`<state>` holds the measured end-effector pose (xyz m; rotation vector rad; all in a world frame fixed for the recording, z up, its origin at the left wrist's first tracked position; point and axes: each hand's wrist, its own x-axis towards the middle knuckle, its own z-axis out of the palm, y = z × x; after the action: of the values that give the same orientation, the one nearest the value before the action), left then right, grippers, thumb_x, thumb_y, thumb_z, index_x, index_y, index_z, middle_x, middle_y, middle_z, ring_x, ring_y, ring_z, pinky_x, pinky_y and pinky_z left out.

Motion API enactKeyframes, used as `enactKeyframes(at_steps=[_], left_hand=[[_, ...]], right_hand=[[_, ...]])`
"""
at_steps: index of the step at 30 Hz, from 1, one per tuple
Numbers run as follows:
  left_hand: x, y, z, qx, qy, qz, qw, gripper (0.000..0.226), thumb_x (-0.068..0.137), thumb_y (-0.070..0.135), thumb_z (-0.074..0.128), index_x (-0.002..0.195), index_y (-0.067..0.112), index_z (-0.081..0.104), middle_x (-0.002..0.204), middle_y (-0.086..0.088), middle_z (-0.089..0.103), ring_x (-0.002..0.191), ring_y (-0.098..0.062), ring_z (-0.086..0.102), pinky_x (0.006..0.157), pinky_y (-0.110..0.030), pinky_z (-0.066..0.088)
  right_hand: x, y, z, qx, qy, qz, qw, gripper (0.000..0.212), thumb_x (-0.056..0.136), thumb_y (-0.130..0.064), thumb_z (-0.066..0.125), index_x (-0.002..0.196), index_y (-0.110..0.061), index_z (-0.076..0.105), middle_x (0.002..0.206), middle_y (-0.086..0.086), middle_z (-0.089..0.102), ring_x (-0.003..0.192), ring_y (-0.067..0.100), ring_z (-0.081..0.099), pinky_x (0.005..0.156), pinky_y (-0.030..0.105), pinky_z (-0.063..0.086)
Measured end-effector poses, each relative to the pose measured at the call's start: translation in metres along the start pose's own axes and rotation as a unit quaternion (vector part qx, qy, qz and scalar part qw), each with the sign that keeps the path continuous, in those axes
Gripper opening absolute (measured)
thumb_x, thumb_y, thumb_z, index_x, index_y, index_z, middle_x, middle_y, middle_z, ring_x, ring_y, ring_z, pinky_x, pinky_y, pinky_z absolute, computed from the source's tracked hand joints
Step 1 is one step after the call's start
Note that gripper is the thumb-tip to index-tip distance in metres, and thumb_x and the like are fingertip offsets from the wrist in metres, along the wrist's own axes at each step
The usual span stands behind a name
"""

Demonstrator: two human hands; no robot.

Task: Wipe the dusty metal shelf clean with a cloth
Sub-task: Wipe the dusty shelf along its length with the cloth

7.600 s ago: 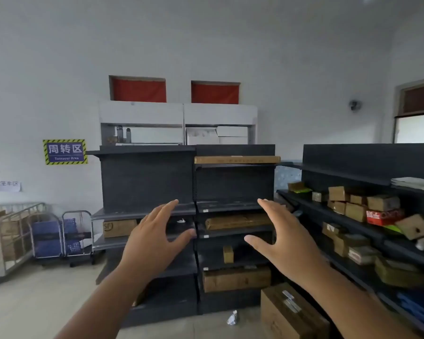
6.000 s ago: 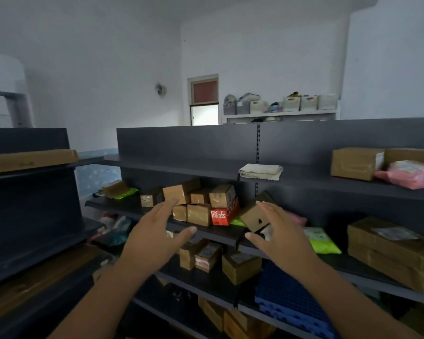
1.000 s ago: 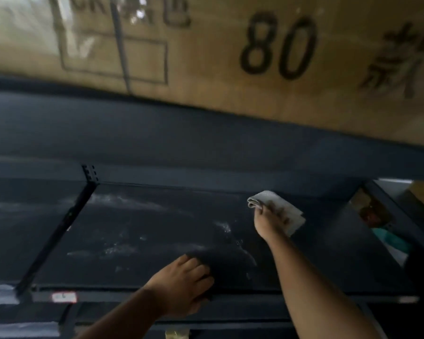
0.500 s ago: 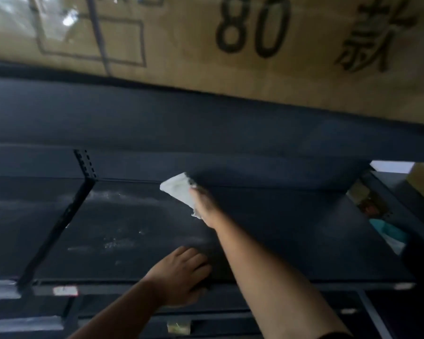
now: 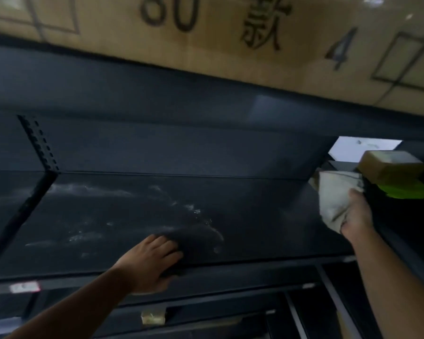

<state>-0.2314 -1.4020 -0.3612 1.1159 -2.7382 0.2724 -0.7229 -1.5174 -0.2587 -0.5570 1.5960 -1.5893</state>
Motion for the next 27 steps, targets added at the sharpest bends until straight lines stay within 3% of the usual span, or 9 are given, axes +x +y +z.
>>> enactKeyframes(at_steps=[3,7,9,12,16,19,23,24,27], left_hand=[[0.0,0.0,-0.001,-0.002,-0.008,-0.007,1.0,0.05,0.072,0.062,0.058,0.109,0.03,0.069,0.105,0.003,0.068,0.093,-0.019,0.061,0.089,-0.031,0.044],[0.001,-0.001,-0.004,0.002,-0.034,-0.01,0.999,0.05,0.071,0.065,0.056,0.108,0.034,0.069,0.105,0.007,0.067,0.095,-0.017,0.062,0.093,-0.031,0.043],[0.002,-0.001,-0.009,0.019,-0.072,-0.008,0.997,0.05,0.073,0.068,0.051,0.111,0.039,0.066,0.107,0.01,0.067,0.099,-0.015,0.062,0.095,-0.033,0.046],[0.002,-0.004,-0.017,0.028,-0.134,0.004,0.991,0.05,0.085,0.063,0.04,0.124,0.036,0.056,0.119,0.005,0.062,0.112,-0.02,0.058,0.102,-0.045,0.037],[0.003,-0.003,-0.019,0.065,-0.148,-0.004,0.987,0.057,0.078,0.065,0.042,0.126,0.036,0.056,0.12,0.004,0.062,0.108,-0.02,0.058,0.099,-0.039,0.044],[0.002,-0.003,-0.014,0.052,-0.112,0.013,0.992,0.062,0.071,0.072,0.049,0.119,0.036,0.062,0.113,0.004,0.066,0.102,-0.019,0.061,0.095,-0.035,0.046],[0.002,-0.002,-0.01,0.045,-0.072,0.019,0.996,0.066,0.062,0.077,0.055,0.112,0.035,0.067,0.104,0.005,0.068,0.093,-0.018,0.063,0.092,-0.033,0.04],[0.0,-0.002,-0.008,0.041,-0.069,0.021,0.997,0.066,0.061,0.075,0.057,0.112,0.034,0.067,0.104,0.005,0.068,0.093,-0.019,0.063,0.093,-0.035,0.037],[0.001,-0.003,-0.005,0.016,-0.073,0.014,0.997,0.063,0.063,0.074,0.056,0.112,0.035,0.066,0.106,0.006,0.067,0.098,-0.018,0.063,0.096,-0.036,0.031]], right_hand=[[0.031,0.007,-0.021,-0.206,0.057,-0.044,0.976,0.049,0.094,-0.037,0.039,0.132,-0.008,0.049,0.134,0.019,0.053,0.12,0.037,0.052,0.102,0.043,0.041],[0.053,0.043,-0.003,-0.425,0.028,-0.085,0.901,0.048,0.102,-0.03,0.033,0.137,-0.001,0.044,0.141,0.029,0.045,0.125,0.046,0.044,0.104,0.046,0.034],[0.064,0.058,0.023,-0.492,-0.026,-0.109,0.863,0.048,0.102,-0.03,0.031,0.136,0.001,0.045,0.14,0.029,0.046,0.124,0.046,0.046,0.101,0.044,0.034],[0.065,0.075,0.082,-0.568,-0.113,-0.134,0.804,0.049,0.101,-0.037,0.029,0.138,-0.011,0.046,0.139,0.021,0.051,0.121,0.039,0.051,0.099,0.044,0.039],[0.014,0.103,0.177,-0.609,-0.182,-0.231,0.737,0.043,0.1,-0.034,0.036,0.131,-0.011,0.053,0.137,0.017,0.055,0.121,0.035,0.053,0.103,0.044,0.04],[-0.044,0.12,0.227,-0.593,-0.204,-0.249,0.738,0.044,0.097,-0.04,0.038,0.133,-0.018,0.052,0.139,0.011,0.054,0.123,0.031,0.053,0.104,0.039,0.04],[-0.113,0.139,0.271,-0.567,-0.346,-0.23,0.712,0.047,0.099,-0.043,0.032,0.135,-0.018,0.05,0.143,0.013,0.051,0.128,0.033,0.048,0.11,0.042,0.035],[-0.127,0.139,0.279,-0.532,-0.379,-0.2,0.73,0.048,0.099,-0.045,0.032,0.134,-0.019,0.051,0.14,0.015,0.053,0.124,0.035,0.051,0.106,0.041,0.039],[-0.144,0.124,0.28,-0.327,-0.429,-0.063,0.84,0.043,0.098,-0.042,0.036,0.13,-0.021,0.054,0.135,0.014,0.057,0.116,0.032,0.057,0.085,0.033,0.049]])
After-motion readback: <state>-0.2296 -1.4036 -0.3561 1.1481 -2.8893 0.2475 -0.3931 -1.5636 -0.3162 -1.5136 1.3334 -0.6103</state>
